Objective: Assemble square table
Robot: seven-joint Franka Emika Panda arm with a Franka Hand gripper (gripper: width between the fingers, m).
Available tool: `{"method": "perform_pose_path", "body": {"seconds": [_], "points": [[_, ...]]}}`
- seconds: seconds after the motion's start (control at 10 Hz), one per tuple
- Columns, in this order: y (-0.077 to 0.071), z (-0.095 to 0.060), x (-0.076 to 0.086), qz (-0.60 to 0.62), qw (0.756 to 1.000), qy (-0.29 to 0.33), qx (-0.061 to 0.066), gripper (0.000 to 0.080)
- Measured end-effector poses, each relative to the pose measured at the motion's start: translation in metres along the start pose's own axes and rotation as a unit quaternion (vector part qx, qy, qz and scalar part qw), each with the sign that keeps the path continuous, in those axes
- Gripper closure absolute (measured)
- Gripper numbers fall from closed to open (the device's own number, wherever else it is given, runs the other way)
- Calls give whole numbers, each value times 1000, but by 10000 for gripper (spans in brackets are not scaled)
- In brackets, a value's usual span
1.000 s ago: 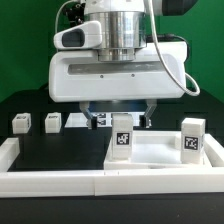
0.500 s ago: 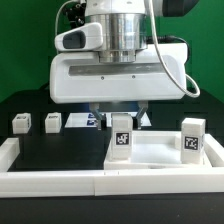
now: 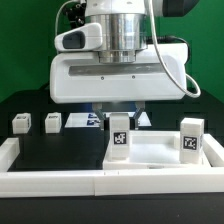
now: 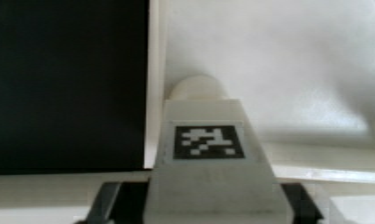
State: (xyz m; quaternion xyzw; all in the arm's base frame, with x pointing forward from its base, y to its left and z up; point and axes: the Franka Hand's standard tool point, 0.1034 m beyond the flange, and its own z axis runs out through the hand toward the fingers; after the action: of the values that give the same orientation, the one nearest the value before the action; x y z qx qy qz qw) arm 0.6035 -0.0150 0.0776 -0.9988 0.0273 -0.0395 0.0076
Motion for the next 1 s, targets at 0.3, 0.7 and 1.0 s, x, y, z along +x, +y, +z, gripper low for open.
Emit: {"method": "perform_pose_path", "body": {"seconds": [0.3,0.7,1.0], "points": [[-5,1,1,162,987,16,3,508],[-16,2,1,360,933,15,11,508],[-20,2,0,463,886,14,12,508]]}}
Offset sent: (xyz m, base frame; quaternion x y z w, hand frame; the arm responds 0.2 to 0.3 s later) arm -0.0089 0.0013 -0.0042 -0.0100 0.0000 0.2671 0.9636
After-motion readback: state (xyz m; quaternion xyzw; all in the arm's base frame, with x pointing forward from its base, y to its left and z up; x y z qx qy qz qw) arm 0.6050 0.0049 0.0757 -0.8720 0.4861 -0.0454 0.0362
